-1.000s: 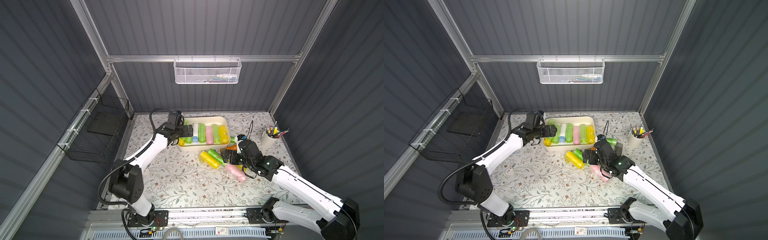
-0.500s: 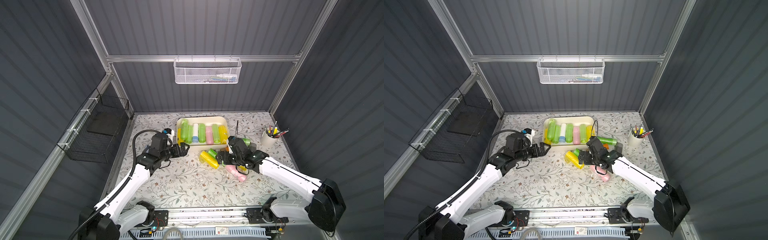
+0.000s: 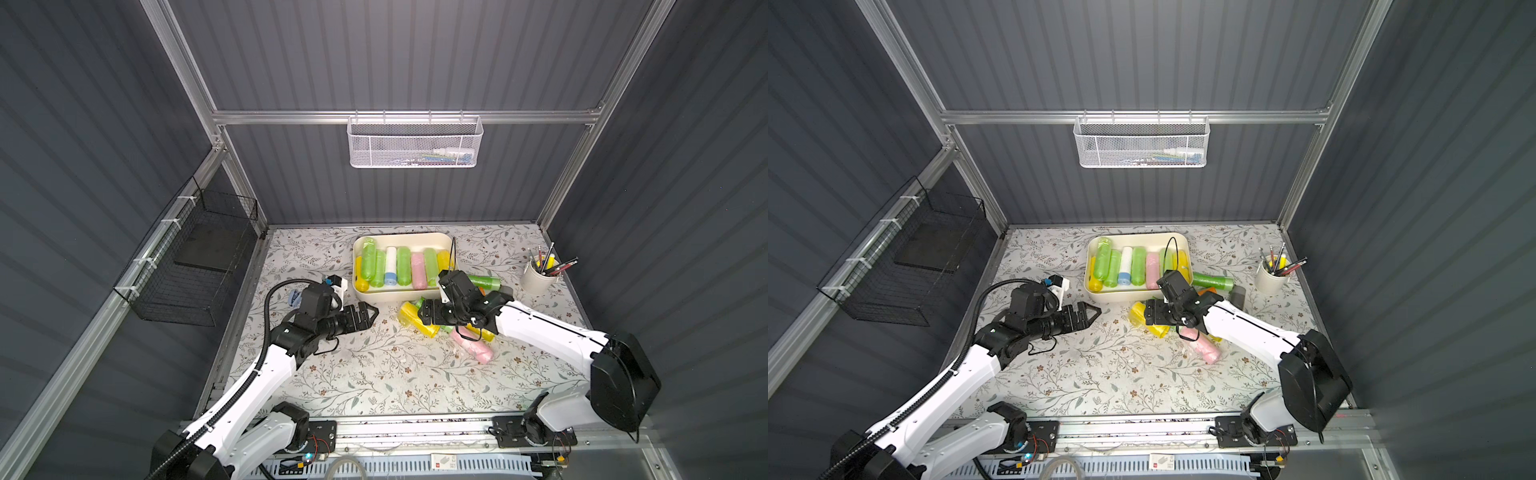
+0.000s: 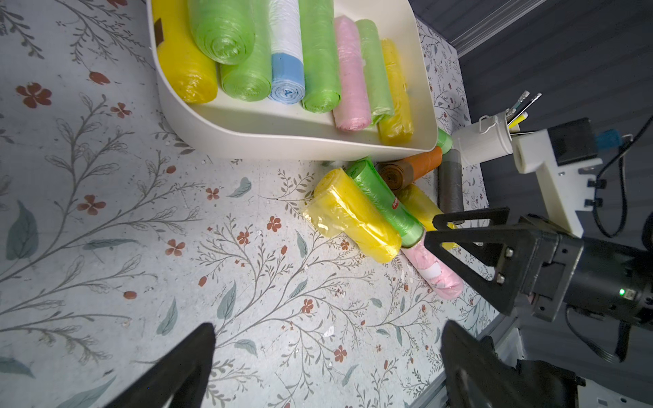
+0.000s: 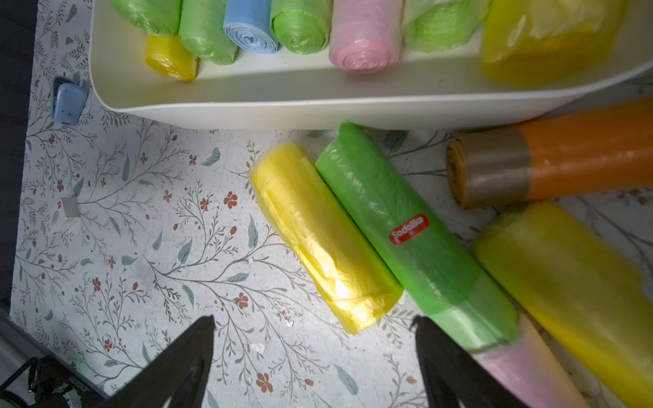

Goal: Put the roll of trash bags into the storage box
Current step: Pick up the roll of trash bags from the center of the board.

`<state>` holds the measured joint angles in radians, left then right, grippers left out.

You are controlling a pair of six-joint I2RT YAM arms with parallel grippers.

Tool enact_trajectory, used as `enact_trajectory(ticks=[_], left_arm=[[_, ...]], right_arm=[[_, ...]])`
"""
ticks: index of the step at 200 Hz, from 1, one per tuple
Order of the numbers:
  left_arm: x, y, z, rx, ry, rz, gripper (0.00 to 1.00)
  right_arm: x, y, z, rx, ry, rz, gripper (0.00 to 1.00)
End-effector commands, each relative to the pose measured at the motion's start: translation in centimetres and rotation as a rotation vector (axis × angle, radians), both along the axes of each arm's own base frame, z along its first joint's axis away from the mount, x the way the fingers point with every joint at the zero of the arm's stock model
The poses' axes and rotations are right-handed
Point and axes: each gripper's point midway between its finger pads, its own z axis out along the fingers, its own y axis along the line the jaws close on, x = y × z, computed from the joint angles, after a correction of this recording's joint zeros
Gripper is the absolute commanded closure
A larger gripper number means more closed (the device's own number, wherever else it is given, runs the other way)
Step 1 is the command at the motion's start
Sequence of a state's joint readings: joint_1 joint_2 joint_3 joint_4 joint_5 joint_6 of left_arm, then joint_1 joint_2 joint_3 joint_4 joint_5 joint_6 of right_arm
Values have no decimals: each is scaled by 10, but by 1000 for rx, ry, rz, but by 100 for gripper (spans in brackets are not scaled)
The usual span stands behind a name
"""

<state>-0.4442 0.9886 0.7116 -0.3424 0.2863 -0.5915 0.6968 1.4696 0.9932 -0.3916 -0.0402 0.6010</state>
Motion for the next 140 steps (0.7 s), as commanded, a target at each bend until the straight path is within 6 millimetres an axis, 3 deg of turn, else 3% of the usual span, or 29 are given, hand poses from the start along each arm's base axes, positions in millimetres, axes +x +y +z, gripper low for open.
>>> enact_trajectory(ticks=[1, 59, 107, 140], left_arm=[[2, -7, 7, -22, -1, -31, 0], [5, -8, 10, -46, 1, -9, 0], [9, 8, 18, -34, -57, 86, 0], [9, 3, 21, -42, -41, 69, 0]], right_arm=[[-3, 3, -1, -36, 21, 43, 15], [-1, 20, -11, -57, 73, 119, 27], [3, 23, -20, -127, 85, 146, 35], [6, 32, -20, -114, 82, 175, 38]])
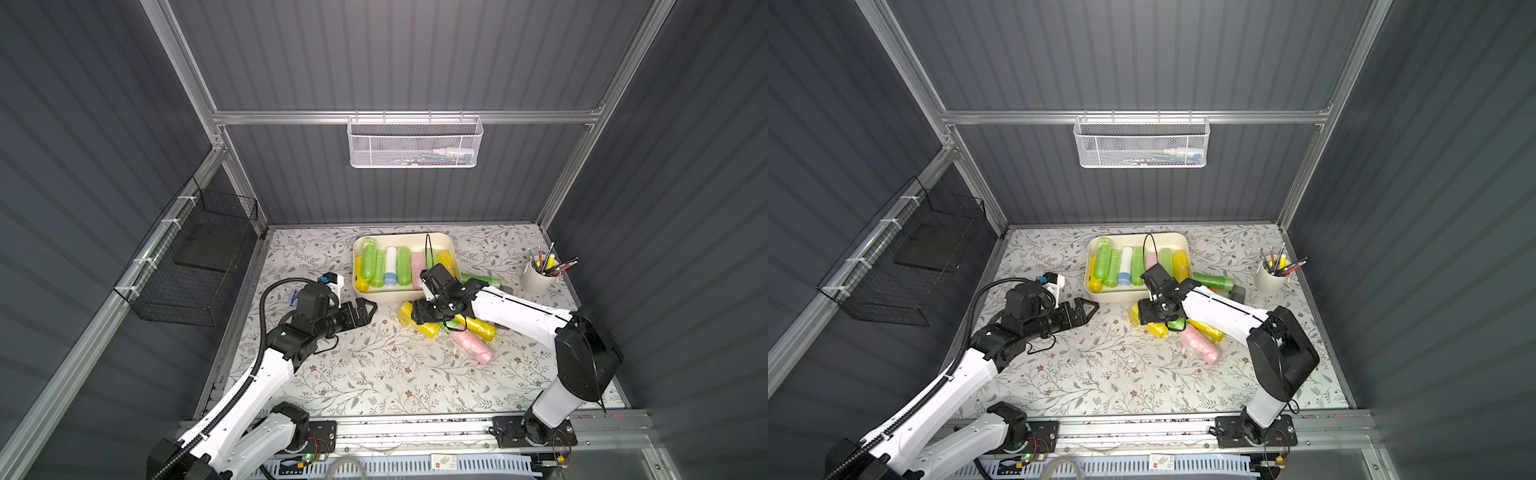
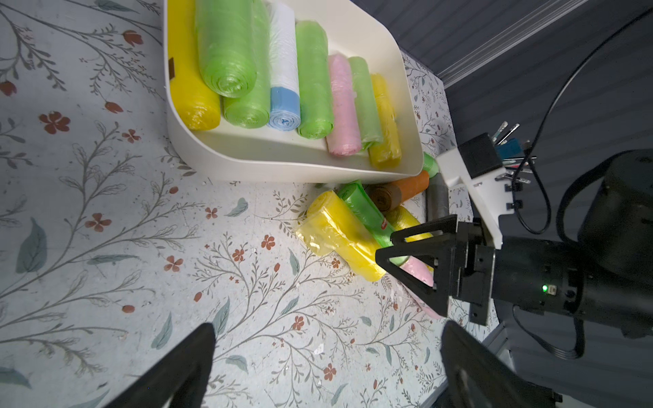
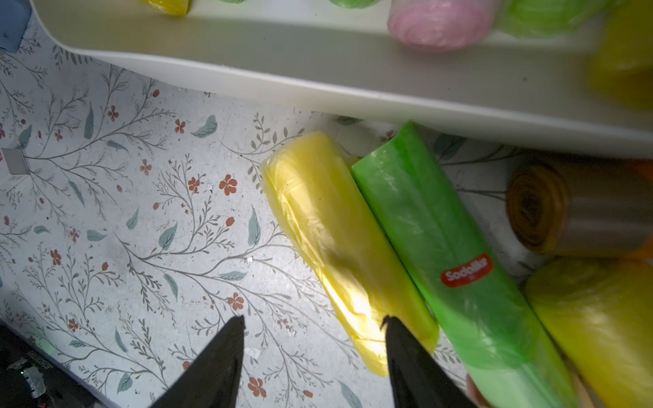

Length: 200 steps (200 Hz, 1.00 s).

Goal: Put the roll of trash bags into the storage box
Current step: Pick up the roll of trash bags from the center of the board.

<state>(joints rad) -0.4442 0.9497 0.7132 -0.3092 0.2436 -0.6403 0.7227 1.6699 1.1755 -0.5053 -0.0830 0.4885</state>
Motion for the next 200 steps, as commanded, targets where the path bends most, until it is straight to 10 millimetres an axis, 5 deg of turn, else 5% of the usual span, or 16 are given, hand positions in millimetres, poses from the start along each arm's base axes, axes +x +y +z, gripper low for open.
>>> enact_trajectory(ticks=[1, 200], left_arm=[[2, -1, 4, -8, 8, 7, 0], [13, -12, -7, -46, 56, 7, 0]], right_arm=[[0, 3, 1, -15, 3, 32, 38], [9, 4, -25, -107, 19, 59, 45]])
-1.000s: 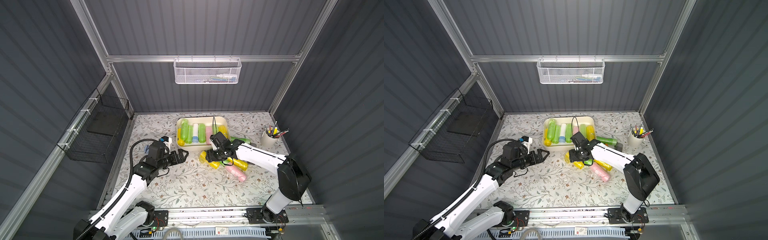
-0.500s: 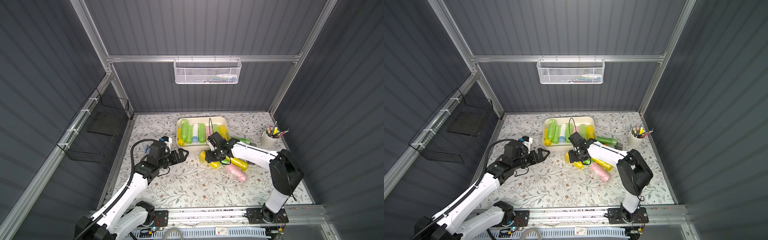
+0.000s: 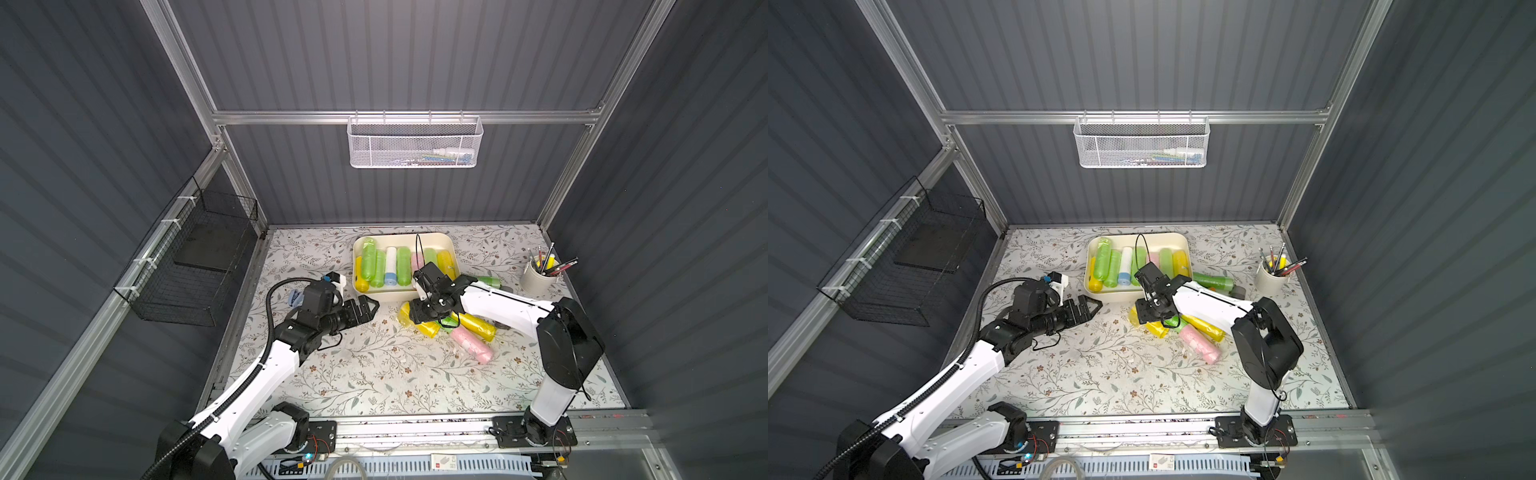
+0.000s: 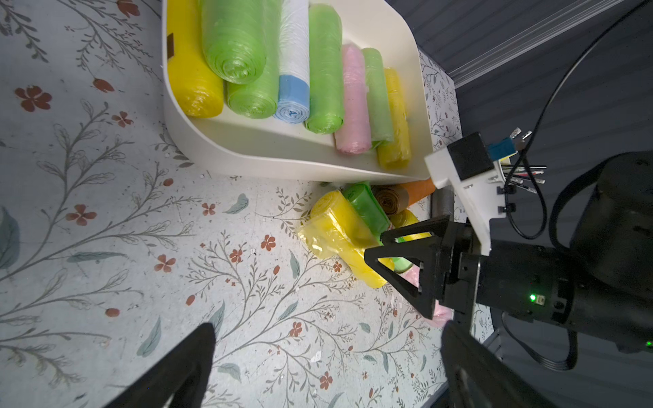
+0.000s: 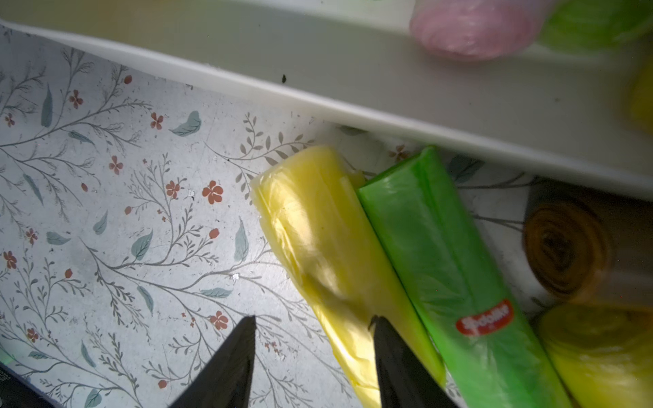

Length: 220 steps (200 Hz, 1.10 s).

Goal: Put the roll of trash bags into the storage box
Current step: Pick up the roll of trash bags from the center of the board.

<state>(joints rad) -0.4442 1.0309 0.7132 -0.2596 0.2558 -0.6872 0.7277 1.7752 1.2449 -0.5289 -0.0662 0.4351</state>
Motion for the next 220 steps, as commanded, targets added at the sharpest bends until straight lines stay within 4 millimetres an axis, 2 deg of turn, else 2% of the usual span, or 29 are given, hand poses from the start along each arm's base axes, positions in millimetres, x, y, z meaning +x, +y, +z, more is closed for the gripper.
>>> enact_trajectory(ticks=[1, 77, 220], left_arm=[[3, -5, 7, -26, -3, -10, 0], [7, -9, 5, -36, 5, -13, 0], [6, -11, -1, -40, 25, -16, 0]], right_arm=[[0, -4, -6, -43, 3, 14, 45], [0, -8, -13, -109, -5, 32, 47], [6, -12, -29, -275, -18, 66, 42]])
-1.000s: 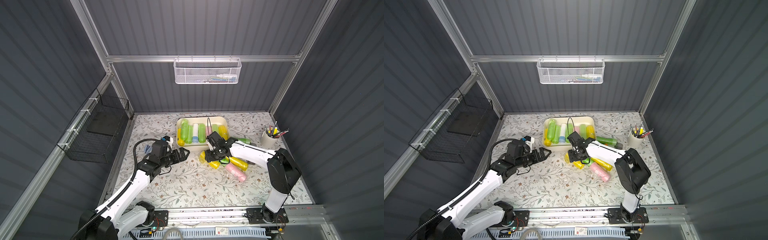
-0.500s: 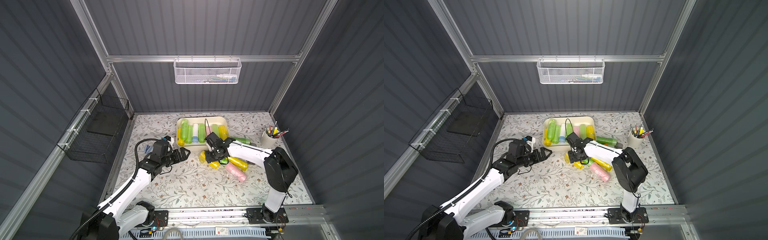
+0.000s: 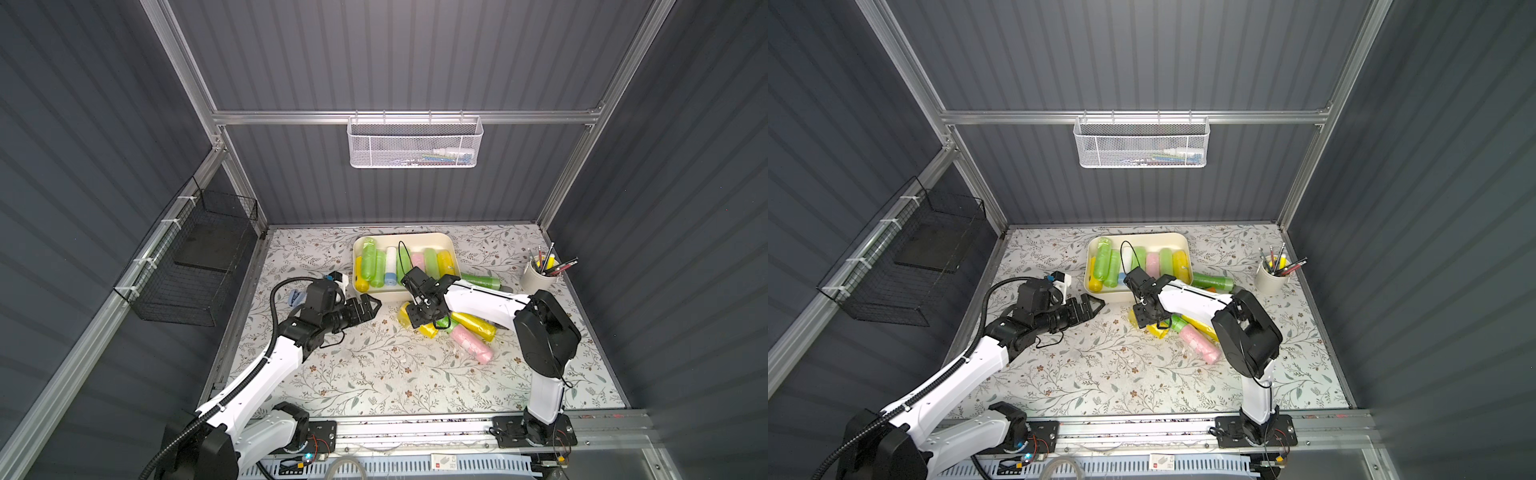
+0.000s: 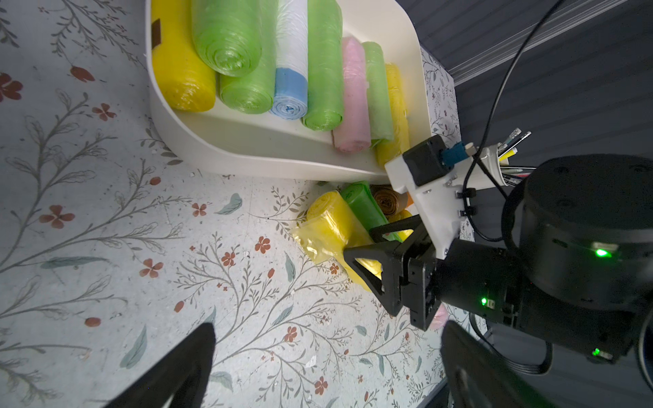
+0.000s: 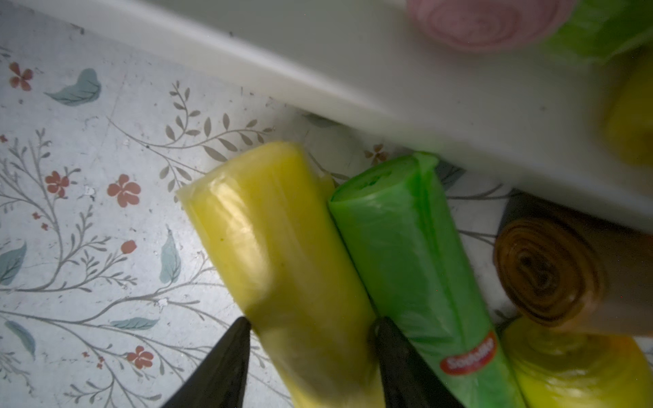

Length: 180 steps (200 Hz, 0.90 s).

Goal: Put the roll of trash bags into the storage box
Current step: Pick up the roll of trash bags from the center of the board.

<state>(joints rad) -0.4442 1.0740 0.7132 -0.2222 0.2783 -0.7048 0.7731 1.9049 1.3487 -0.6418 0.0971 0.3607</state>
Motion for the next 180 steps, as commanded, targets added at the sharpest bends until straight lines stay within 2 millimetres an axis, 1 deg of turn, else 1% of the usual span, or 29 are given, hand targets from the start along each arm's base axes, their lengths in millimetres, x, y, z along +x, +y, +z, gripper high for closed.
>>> enact_trajectory(ticks=[1, 45, 74, 124, 155, 180], left_arm=[[2, -4, 4, -20, 3, -8, 0], [2, -4, 3, -19, 6, -8, 0], [3, -4, 3, -17, 4, -6, 0], [3, -5, 1, -17, 12, -5, 0], [3, -4, 1, -15, 10, -3, 0], [3, -4, 0, -14, 11, -1, 0]], right_arm=[[0, -4, -2, -48, 2, 7, 42], [-2, -2, -8, -53, 15, 14, 43], [-4, 2, -11, -39, 28, 18, 45], [-4, 6, -15, -20, 36, 14, 44], [-4, 5, -19, -34, 40, 5, 43], [-2, 4, -18, -34, 33, -5, 42]])
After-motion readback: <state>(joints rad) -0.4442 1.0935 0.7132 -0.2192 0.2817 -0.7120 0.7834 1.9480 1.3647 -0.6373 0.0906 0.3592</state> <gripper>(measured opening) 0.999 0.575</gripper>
